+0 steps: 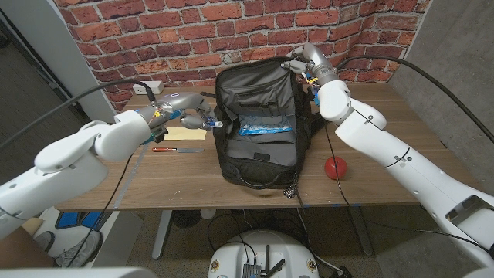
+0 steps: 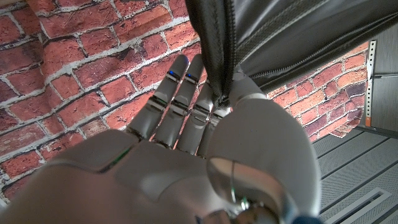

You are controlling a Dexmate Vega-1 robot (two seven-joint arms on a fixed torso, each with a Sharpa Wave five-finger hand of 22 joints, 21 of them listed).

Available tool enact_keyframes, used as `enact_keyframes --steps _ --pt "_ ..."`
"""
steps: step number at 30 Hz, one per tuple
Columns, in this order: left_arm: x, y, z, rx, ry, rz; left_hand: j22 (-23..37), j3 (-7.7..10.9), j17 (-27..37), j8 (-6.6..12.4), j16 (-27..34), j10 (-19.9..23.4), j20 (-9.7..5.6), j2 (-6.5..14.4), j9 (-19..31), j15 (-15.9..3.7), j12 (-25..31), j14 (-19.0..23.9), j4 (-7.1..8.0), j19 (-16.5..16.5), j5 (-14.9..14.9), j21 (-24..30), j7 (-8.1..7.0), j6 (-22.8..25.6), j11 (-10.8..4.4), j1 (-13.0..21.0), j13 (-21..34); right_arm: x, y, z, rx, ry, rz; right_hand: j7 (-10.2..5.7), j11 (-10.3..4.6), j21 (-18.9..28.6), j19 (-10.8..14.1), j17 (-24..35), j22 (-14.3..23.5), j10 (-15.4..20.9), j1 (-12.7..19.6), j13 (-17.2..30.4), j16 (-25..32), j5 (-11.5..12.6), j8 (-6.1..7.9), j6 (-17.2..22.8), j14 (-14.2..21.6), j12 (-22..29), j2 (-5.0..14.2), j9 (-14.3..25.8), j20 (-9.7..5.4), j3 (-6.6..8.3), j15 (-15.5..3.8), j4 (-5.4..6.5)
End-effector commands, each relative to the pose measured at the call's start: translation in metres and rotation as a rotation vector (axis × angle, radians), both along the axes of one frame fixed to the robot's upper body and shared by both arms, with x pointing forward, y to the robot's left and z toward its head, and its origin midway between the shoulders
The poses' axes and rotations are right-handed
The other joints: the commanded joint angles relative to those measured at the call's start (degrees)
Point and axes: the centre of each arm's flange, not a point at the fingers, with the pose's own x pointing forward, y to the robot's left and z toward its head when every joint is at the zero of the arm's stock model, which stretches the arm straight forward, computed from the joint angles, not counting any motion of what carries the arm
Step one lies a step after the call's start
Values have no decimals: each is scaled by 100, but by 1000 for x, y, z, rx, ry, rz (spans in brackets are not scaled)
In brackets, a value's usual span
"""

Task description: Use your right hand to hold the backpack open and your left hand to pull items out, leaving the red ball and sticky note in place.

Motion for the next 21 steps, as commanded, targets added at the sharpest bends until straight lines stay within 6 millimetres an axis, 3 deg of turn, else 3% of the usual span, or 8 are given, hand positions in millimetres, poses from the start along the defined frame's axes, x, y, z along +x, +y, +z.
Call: enact_keyframes --steps 1,21 --pt "7 18 -3 -62 6 19 18 90 28 -3 15 -3 -823 125 20 -331 32 0 39 55 36 -15 6 7 1 -8 46 -13 2 -3 -3 -13 -6 8 0 22 -29 29 9 58 24 23 -26 22 34 53 51 -17 57 32 -746 6 -612 38" --pt "20 42 -7 -90 18 74 18 94 35 -4 27 -10 -818 124 23 -334 36 18 32 57 35 -13 6 18 3 -19 49 -41 9 -17 10 -34 -34 0 -4 41 -37 47 8 64 20 44 -37 24 29 60 58 -13 60 33 -743 4 -618 38"
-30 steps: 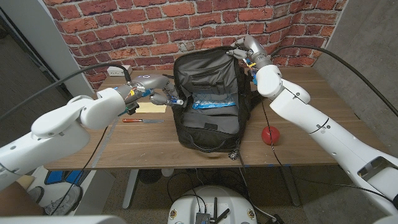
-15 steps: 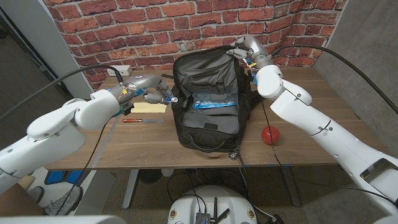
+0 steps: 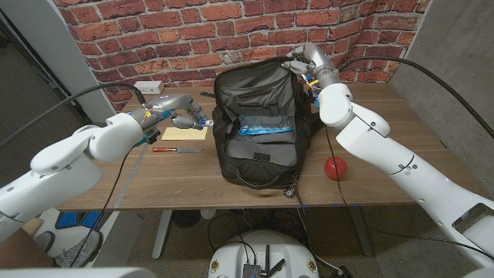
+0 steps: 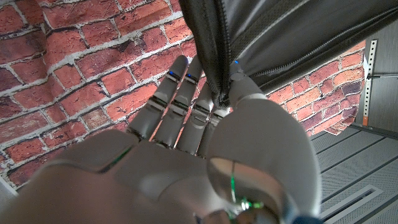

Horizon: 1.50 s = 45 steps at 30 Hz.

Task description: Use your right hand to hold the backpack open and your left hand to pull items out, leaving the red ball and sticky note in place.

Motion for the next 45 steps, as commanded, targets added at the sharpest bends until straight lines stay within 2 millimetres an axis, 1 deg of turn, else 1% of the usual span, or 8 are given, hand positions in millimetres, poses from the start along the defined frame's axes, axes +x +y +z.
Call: enact_keyframes --steps 1,13,21,32,36,45 --pt "8 15 -2 -25 -1 26 18 94 8 38 30 12 -817 124 22 -334 39 18 32 57 39 -13 -6 46 4 -19 49 -17 4 -10 8 -3 -14 -17 10 42 -19 21 21 51 23 20 8 37 38 53 57 4 61 6 -721 9 -625 35" --pt "14 19 1 -2 -1 73 18 98 7 36 27 8 -816 123 23 -332 39 16 30 62 39 -11 -14 46 1 -23 49 -33 14 -26 -7 -12 -39 -14 14 53 -30 25 19 43 8 27 -13 37 30 43 42 -3 53 8 -716 4 -607 42" --pt "17 22 0 -23 12 87 17 102 9 35 34 20 -813 130 23 -333 46 31 32 70 40 -9 -2 47 2 -29 50 -35 15 -36 6 3 -43 -23 4 58 -43 30 17 35 3 25 -25 40 29 46 34 -12 56 8 -706 5 -613 43" --pt "16 29 -9 -18 43 124 16 101 7 26 32 29 -811 117 24 -331 49 36 28 83 40 -6 -7 31 3 -36 50 -45 18 -53 -27 -48 -66 -48 11 66 -52 41 15 28 0 27 -31 44 23 37 37 -21 56 10 -708 5 -618 41" --pt "17 32 -13 -21 52 130 16 102 6 26 28 26 -811 115 25 -331 47 30 27 85 40 -6 -12 32 2 -39 50 -49 18 -60 -12 -54 -70 -44 -8 72 -51 40 14 25 -24 38 -42 44 23 37 30 -18 51 11 -711 -2 -593 55" --pt "21 35 -24 -32 90 123 14 109 5 25 27 17 -811 121 26 -331 44 33 31 87 42 -7 -9 35 0 -47 50 -58 19 -70 18 -47 -92 -32 -6 79 -57 44 12 13 -16 56 -54 51 26 45 22 -18 55 12 -710 7 -616 45"
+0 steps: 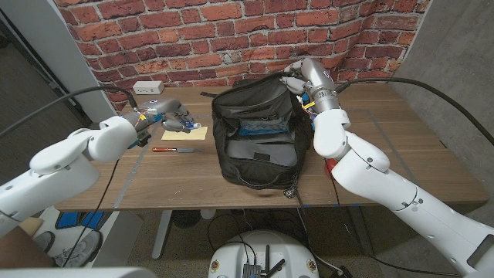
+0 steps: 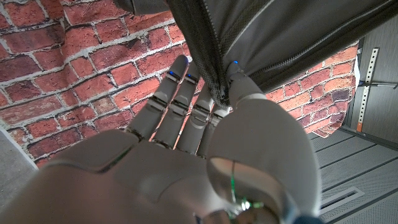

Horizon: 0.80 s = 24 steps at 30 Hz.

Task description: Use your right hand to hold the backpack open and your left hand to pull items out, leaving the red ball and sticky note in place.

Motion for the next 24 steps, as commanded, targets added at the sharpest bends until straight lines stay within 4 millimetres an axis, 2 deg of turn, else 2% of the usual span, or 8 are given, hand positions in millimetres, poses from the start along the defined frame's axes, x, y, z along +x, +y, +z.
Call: enact_keyframes --steps 1,24 --pt "6 5 -14 -8 50 7 15 85 20 43 15 52 -780 112 25 -341 21 43 55 56 37 -7 -1 49 -25 -40 48 -12 1 -15 33 -4 -21 -4 -38 23 -41 22 10 0 -18 22 -14 38 31 24 29 13 54 12 -729 9 -616 34" --pt "14 4 -38 60 127 51 13 97 19 48 13 63 -783 117 27 -340 26 45 57 56 38 -11 0 67 -24 -57 49 -27 -5 -37 23 -9 -45 -34 -37 42 -53 34 7 -34 -53 32 -41 44 27 13 16 -7 51 15 -727 3 -611 44"
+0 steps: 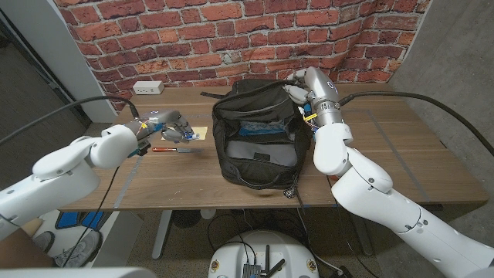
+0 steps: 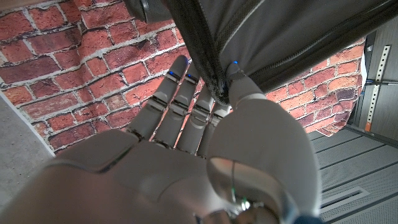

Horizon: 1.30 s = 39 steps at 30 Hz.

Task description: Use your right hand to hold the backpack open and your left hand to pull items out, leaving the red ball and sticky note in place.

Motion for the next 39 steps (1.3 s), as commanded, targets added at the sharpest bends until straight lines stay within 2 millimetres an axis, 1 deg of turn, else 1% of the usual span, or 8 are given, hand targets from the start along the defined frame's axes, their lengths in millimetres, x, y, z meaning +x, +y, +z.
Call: enact_keyframes --steps 1,6,8,18,25,30,39 --pt "5 -1 -12 57 42 32 13 98 31 40 18 52 -783 115 27 -341 24 46 56 57 49 -12 15 59 -10 -56 49 -6 -3 -12 -10 -6 -5 -19 -25 44 -23 35 6 8 -45 15 0 47 20 38 14 14 53 19 -736 -2 -619 32" --pt "6 -2 -16 75 56 45 13 100 30 40 15 48 -784 112 28 -340 22 42 53 57 48 -13 14 61 -11 -58 48 -5 -5 -17 -26 -18 14 -20 -21 46 -29 38 6 -1 -55 22 -3 47 16 28 14 12 51 19 -742 -5 -613 35" --pt "6 -2 -18 79 62 52 13 101 30 38 14 51 -785 110 28 -340 23 40 52 55 48 -14 14 58 -11 -59 48 -6 -6 -18 -34 -24 20 -23 -41 45 -35 38 6 -4 -55 27 -6 48 16 29 11 13 52 20 -745 -4 -615 34" --pt "12 4 -25 108 103 62 12 107 30 39 14 47 -785 110 28 -341 21 38 51 49 48 -17 5 62 -12 -63 48 -6 -10 -28 -60 -40 69 -33 -57 37 -78 31 5 0 -54 54 -44 53 16 22 -35 25 46 21 -761 5 -624 24" --pt "18 2 -33 135 134 71 12 110 30 44 12 56 -784 109 28 -341 25 34 51 49 48 -18 3 74 -13 -65 49 -3 -11 -34 -70 -40 45 -34 -58 38 -89 34 5 -13 -69 69 -52 53 17 20 -43 25 43 22 -763 0 -619 31" --pt "23 1 -37 187 154 85 12 111 28 44 7 54 -784 95 28 -342 23 22 43 48 48 -19 1 78 -16 -63 48 1 -12 -36 -77 -46 37 -35 -45 40 -94 36 5 -29 -77 72 -57 54 18 20 -49 18 41 23 -763 -2 -617 33" --pt "30 2 -47 230 151 125 11 113 25 45 -3 64 -785 79 28 -339 26 -7 41 41 49 -23 -23 84 -14 -67 50 5 -12 -44 -90 -64 42 -42 -58 36 -121 41 4 -11 -75 85 -67 59 19 16 -56 27 55 23 -778 6 -625 30"
